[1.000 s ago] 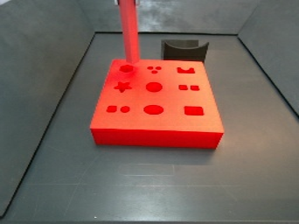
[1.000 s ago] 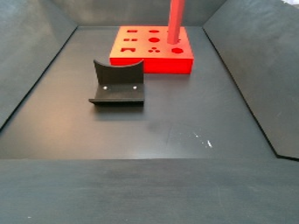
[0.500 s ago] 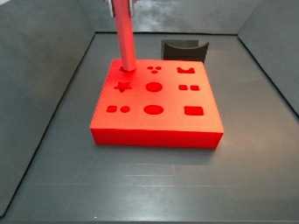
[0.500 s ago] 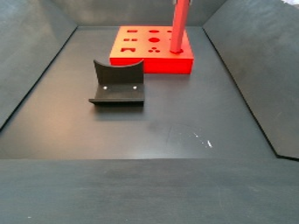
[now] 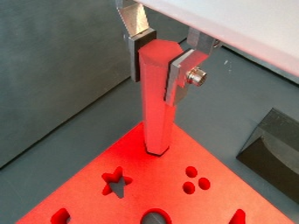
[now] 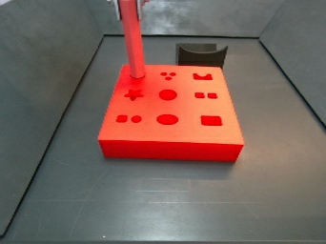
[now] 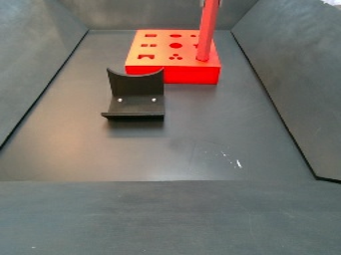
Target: Insert the hexagon object.
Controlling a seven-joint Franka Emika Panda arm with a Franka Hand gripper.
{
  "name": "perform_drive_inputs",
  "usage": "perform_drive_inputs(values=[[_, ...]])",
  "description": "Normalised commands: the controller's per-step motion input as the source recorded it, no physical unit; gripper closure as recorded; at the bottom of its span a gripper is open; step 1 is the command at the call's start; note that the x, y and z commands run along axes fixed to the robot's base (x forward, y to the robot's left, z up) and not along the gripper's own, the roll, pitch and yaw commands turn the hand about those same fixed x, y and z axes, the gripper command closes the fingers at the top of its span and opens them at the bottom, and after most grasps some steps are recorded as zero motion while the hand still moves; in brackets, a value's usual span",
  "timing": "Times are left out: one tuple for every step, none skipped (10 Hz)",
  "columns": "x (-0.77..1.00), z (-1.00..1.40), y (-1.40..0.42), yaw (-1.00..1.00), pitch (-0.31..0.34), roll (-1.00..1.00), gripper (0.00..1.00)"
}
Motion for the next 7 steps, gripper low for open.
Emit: perform_drive_inputs(values=[[-0.07,-0.1,0.0,0.0,-0.07,-0.03,1.0],[0.0,-0.18,-0.02,0.0,-0.074,-0.03,1.0],[0.03,-0.22,0.0,0.0,-0.069,-0.02,1.0],[0.02,-0.28,0.0,0.0,-0.067,0.0,1.0],[0.07,-0.52,0.0,0.0,-0.067,0.0,1.0],[0.11,-0.93,0.0,0.0,-0.069,0.0,1.0],[0.06,-1.0,0.0,0.0,-0.05,0.05,1.0]])
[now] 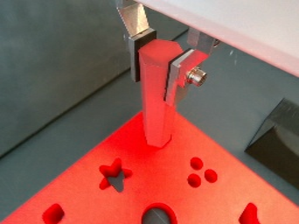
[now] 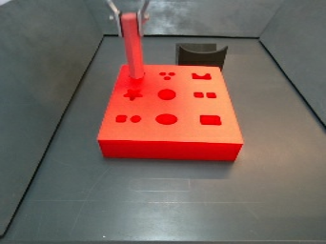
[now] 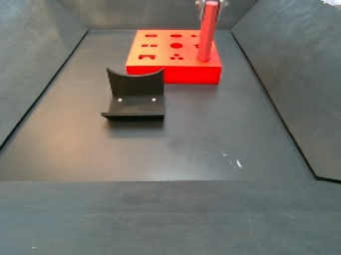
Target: Insert the hexagon object.
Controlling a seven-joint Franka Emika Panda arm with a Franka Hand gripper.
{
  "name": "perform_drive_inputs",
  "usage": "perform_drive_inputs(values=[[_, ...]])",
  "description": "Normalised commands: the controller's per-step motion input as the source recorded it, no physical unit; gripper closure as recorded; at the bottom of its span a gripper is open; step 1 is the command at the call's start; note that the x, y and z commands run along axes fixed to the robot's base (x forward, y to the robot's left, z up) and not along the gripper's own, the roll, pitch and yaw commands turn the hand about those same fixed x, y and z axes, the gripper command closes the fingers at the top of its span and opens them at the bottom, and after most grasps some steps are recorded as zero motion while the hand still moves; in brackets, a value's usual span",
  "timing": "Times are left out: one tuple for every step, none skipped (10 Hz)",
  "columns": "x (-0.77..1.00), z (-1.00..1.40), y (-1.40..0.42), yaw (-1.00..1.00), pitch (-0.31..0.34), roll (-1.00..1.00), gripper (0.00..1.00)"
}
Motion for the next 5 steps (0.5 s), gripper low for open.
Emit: perform_drive_inputs(values=[[0.03,-1.0,0.0,0.0,-0.019,0.1,1.0],[0.0,-1.0,0.01,0.0,-0.037,0.05,1.0],[0.0,-0.79,0.0,0.0,-0.047,0.0,1.0],[0.0,0.0,0.0,0.0,0.0,0.01,1.0],[0.0,0.0,0.0,0.0,0.0,0.0,1.0]])
